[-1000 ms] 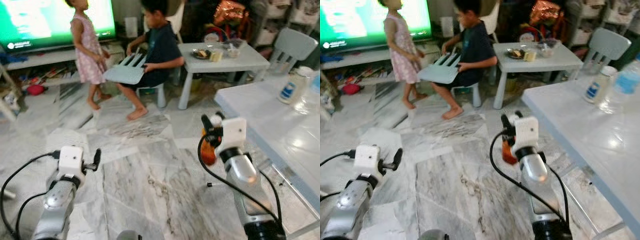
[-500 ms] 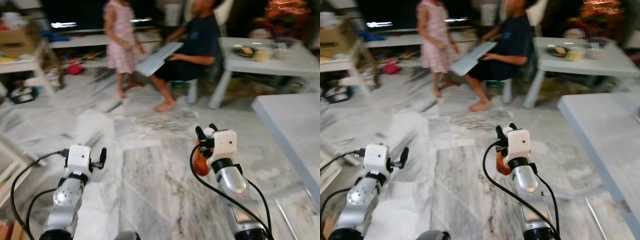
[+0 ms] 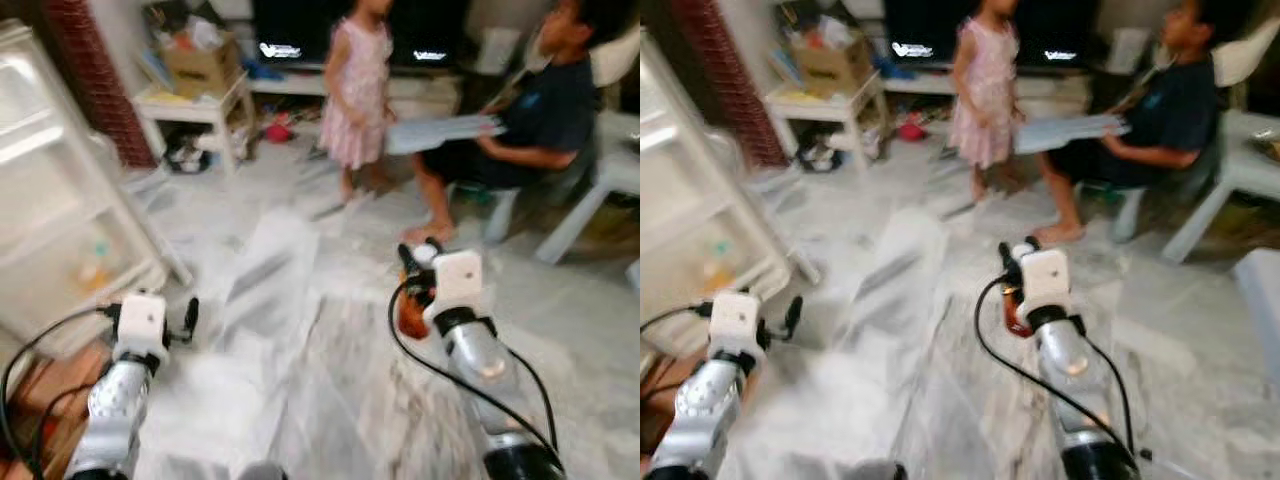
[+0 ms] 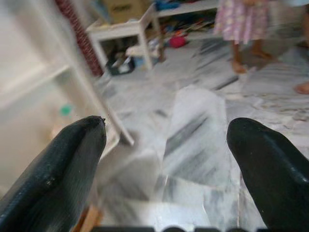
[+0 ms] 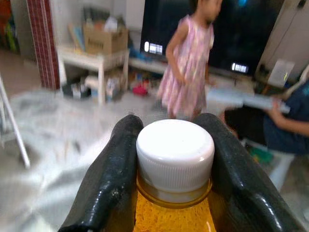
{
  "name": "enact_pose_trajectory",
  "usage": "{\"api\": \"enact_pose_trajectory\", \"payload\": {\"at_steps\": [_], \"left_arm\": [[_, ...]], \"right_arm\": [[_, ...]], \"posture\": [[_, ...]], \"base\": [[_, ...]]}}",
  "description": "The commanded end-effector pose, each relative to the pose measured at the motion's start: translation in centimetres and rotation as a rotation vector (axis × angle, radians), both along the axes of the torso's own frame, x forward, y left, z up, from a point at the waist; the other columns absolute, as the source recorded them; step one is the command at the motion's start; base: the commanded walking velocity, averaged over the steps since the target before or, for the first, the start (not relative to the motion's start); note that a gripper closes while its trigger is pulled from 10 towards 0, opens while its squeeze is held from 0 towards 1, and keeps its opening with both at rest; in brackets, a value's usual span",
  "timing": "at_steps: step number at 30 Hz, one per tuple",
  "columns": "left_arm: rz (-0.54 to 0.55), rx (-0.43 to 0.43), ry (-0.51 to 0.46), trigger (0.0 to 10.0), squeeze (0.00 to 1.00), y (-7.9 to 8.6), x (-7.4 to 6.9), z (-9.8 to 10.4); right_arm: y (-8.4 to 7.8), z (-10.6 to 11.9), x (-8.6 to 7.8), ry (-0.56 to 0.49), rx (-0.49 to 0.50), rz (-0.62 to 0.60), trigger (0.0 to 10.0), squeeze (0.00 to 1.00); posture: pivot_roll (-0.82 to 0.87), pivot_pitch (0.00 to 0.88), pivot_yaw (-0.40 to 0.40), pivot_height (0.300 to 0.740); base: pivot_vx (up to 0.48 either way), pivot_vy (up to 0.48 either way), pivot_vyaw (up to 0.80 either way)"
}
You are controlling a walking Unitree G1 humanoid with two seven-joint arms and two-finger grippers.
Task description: Restocking fridge
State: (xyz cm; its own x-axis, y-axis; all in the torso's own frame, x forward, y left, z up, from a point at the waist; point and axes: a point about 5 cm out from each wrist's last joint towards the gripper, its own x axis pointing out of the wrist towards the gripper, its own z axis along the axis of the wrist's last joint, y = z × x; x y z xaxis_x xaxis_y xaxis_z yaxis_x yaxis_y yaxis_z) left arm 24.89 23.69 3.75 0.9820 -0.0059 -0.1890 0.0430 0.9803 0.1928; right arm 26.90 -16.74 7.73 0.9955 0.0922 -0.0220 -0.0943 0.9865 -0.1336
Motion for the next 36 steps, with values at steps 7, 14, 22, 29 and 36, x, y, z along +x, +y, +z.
{"api": "enact_pose_trajectory", "payload": {"at_steps": [7,14,22,29,36], "left_arm": [[-0.006,-0.020,-0.006,10.0,0.00,-0.4,-1.1,0.1],[0.018,-0.033,-0.008,10.0,0.00,-0.4,-1.3,0.2],[0.026,-0.031,-0.005,10.0,0.00,-0.5,-1.6,0.2],[0.035,-0.034,-0.016,10.0,0.00,-0.6,-1.1,0.5],[0.031,-0.037,-0.014,10.0,0.00,-0.9,-1.0,0.4]], "right_arm": [[-0.4,0.4,-0.7,-0.018,0.022,-0.026,10.0,0.00],[-0.5,0.6,-0.7,-0.019,0.019,-0.025,10.0,0.00],[-0.4,0.5,-0.6,-0.015,0.019,-0.023,10.0,0.00],[-0.3,0.9,-0.1,-0.025,0.023,-0.020,10.0,0.00],[-0.5,1.2,0.4,-0.034,0.032,-0.025,10.0,0.00]], "posture": [[0.02,0.000,0.002,0.740],[0.02,0.000,0.003,0.740],[0.03,0.000,-0.001,0.740],[0.03,0.000,-0.001,0.740],[0.03,0.000,-0.003,0.740]], "base": [[0.000,0.000,0.80],[0.000,0.000,0.80],[0.000,0.000,0.80],[0.000,0.000,0.80],[0.000,0.000,0.33]]}}
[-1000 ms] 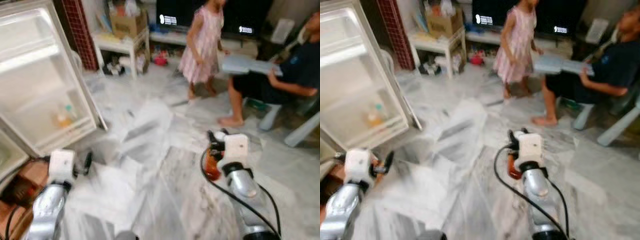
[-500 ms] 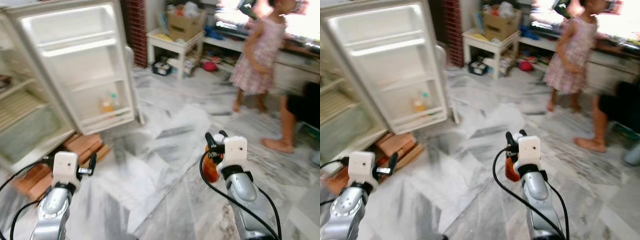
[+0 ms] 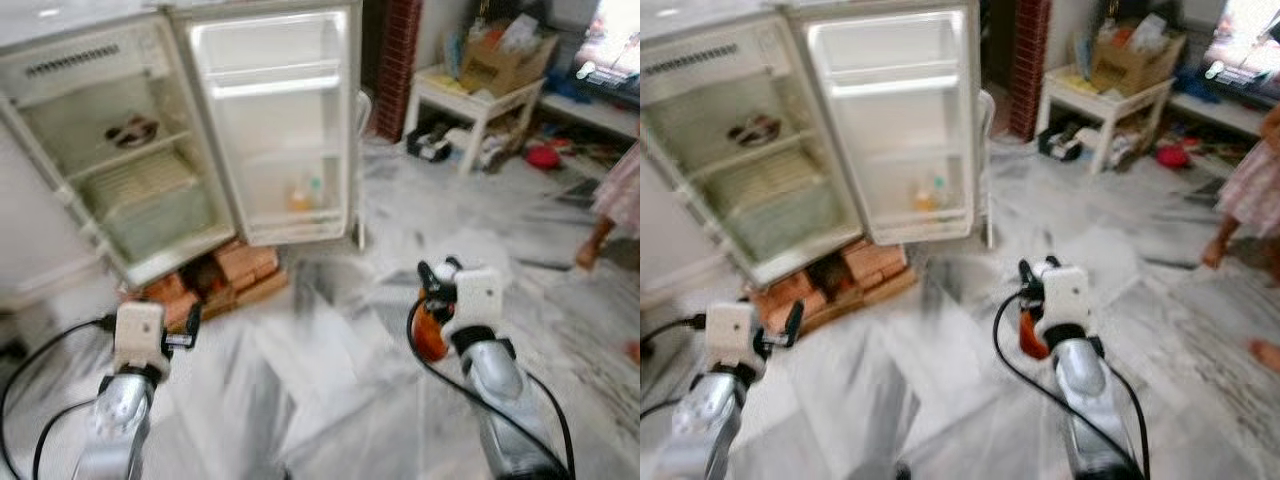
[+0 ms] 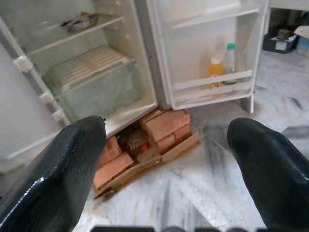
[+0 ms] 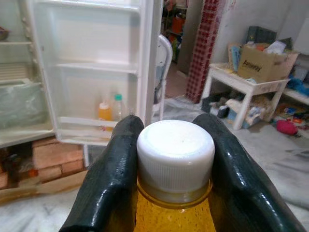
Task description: Restocking fridge
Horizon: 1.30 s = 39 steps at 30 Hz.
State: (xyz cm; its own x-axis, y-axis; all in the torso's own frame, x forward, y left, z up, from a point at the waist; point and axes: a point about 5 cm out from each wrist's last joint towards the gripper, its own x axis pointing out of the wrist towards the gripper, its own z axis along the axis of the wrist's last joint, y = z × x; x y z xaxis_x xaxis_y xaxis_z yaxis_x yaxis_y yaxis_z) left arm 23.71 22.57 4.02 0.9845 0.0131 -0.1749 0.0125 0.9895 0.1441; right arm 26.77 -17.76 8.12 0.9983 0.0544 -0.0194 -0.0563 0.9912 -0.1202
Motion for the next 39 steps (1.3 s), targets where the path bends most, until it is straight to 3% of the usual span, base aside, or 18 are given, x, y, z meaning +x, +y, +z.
{"api": "enact_pose_trajectory", "payload": {"at_steps": [1,9,16,32,39], "left_arm": [[0.003,0.012,0.000,10.0,0.00,0.2,0.3,0.2],[0.007,0.000,-0.024,10.0,0.00,0.1,0.6,0.5],[-0.001,-0.009,-0.030,10.0,0.00,0.0,0.9,0.6],[-0.005,-0.019,-0.027,10.0,0.00,-0.3,0.9,0.3],[-0.005,-0.027,-0.021,10.0,0.00,-0.3,0.8,0.2]], "right_arm": [[0.5,0.8,0.6,-0.034,0.018,0.013,10.0,0.00],[0.8,0.7,0.7,-0.034,0.015,0.036,10.0,0.00],[1.7,1.1,0.8,-0.055,0.005,0.100,10.0,0.00],[2.3,1.3,1.3,-0.058,0.004,0.170,10.0,0.00],[2.4,1.1,1.3,-0.045,0.018,0.171,10.0,0.00]], "posture": [[0.03,0.000,-0.003,0.740],[0.03,0.000,-0.006,0.740],[0.03,0.000,-0.006,0.740],[0.03,0.000,-0.012,0.740],[0.03,0.000,-0.012,0.740]], "base": [[0.000,0.000,0.00],[0.000,0.000,0.00],[0.000,0.000,0.76],[0.324,0.000,0.78],[0.431,0.000,0.00]]}}
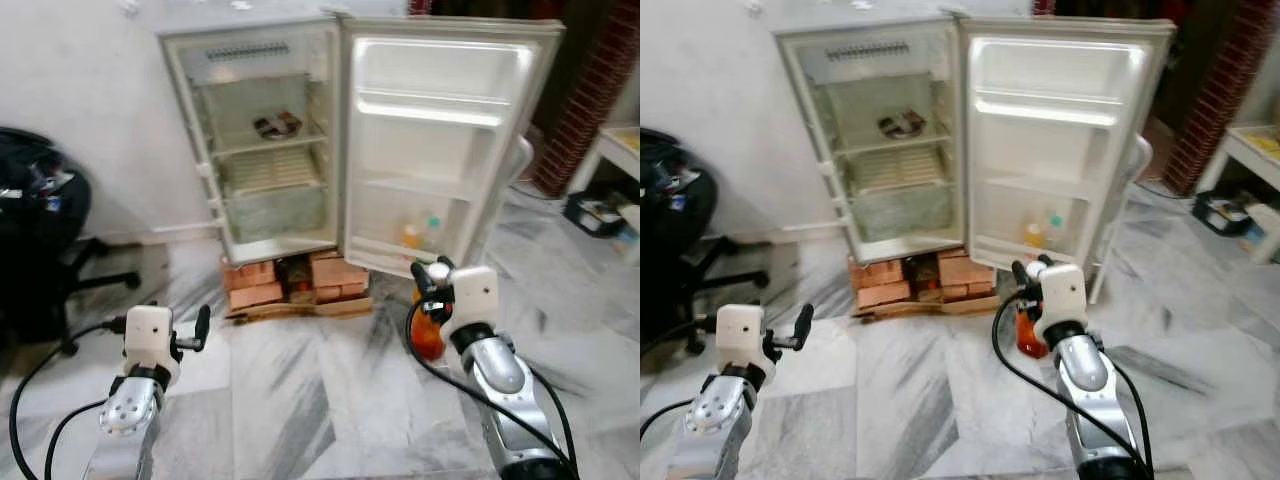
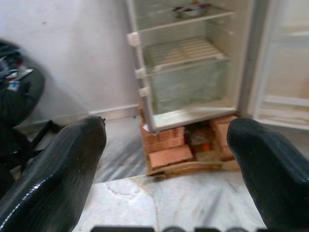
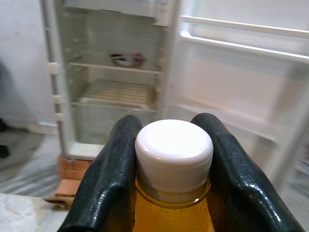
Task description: Restocking fridge
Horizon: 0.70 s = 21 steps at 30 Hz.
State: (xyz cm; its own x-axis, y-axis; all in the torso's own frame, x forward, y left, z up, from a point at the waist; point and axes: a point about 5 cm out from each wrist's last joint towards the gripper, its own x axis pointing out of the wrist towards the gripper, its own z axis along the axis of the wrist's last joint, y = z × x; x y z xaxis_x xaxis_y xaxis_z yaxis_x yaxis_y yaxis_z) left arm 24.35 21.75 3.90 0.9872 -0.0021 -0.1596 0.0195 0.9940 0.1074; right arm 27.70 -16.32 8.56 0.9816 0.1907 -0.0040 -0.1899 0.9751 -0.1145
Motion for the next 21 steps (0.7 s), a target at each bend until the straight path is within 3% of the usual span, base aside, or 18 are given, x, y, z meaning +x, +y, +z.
{"api": "enact_pose_trajectory", "payload": {"at_steps": [1,21], "left_arm": [[0.004,0.010,-0.005,10.0,0.00,0.50,0.21,0.27],[-0.008,0.016,-0.010,10.0,0.00,-0.10,0.56,0.28]], "right_arm": [[0.93,0.62,0.35,-0.029,0.012,0.035,10.0,0.00],[0.98,0.71,0.66,-0.037,-0.005,0.068,10.0,0.00]], "posture": [[0.03,0.000,-0.012,0.740],[0.03,0.000,-0.016,0.740]], "base": [[0.428,0.000,0.00],[0.421,0.000,0.00]]}}
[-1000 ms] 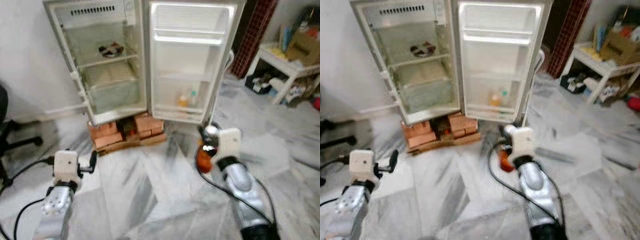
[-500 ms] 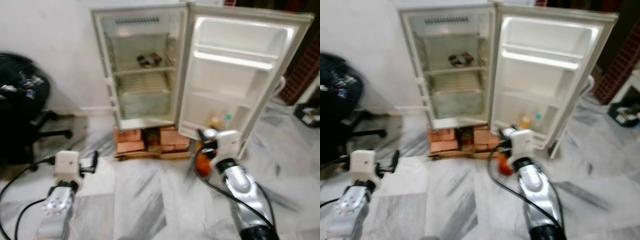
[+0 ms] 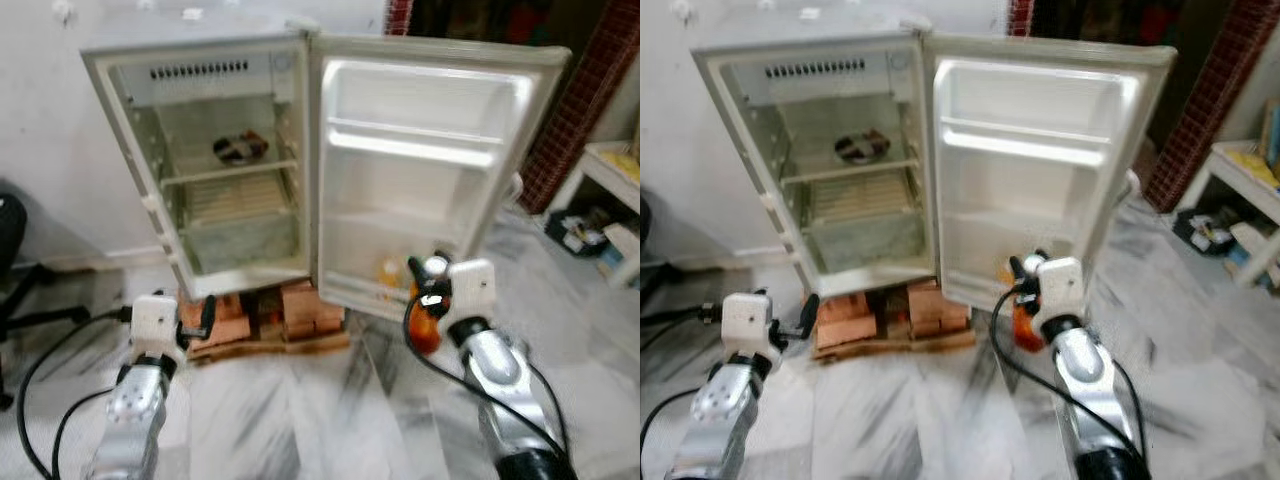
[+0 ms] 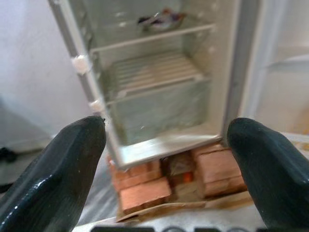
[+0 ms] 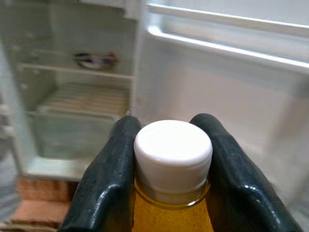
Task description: Restocking fridge
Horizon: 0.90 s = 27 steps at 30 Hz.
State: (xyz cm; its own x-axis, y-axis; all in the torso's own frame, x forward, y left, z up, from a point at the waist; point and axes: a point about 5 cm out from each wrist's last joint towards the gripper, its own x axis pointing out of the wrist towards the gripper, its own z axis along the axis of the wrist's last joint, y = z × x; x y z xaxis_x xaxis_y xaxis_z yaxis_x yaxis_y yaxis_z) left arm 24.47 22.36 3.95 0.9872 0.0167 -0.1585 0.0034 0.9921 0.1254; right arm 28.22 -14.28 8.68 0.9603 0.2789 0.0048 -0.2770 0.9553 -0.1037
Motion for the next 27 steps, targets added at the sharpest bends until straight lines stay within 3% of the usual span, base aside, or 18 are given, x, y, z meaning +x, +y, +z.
{"api": "enact_pose_trajectory", "payload": {"at_steps": [1,20,27], "left_arm": [[-0.024,-0.001,-0.006,10.0,0.00,-0.8,0.5,0.2],[0.004,0.006,0.057,10.0,0.00,0.0,-0.4,-1.0],[-0.004,0.015,0.054,10.0,0.00,0.5,-0.8,-1.1]], "right_arm": [[-0.9,0.6,0.1,-0.038,-0.023,-0.010,10.0,0.00],[-0.5,-0.2,-0.8,-0.013,0.004,-0.010,10.0,0.00],[-1.2,-0.5,-1.1,-0.003,0.009,-0.062,10.0,0.00]], "posture": [[0.03,0.000,-0.016,0.740],[0.02,0.000,-0.008,0.740],[0.02,0.000,-0.007,0.740]], "base": [[0.000,0.000,0.80],[0.000,0.000,0.80],[0.073,0.077,0.07]]}}
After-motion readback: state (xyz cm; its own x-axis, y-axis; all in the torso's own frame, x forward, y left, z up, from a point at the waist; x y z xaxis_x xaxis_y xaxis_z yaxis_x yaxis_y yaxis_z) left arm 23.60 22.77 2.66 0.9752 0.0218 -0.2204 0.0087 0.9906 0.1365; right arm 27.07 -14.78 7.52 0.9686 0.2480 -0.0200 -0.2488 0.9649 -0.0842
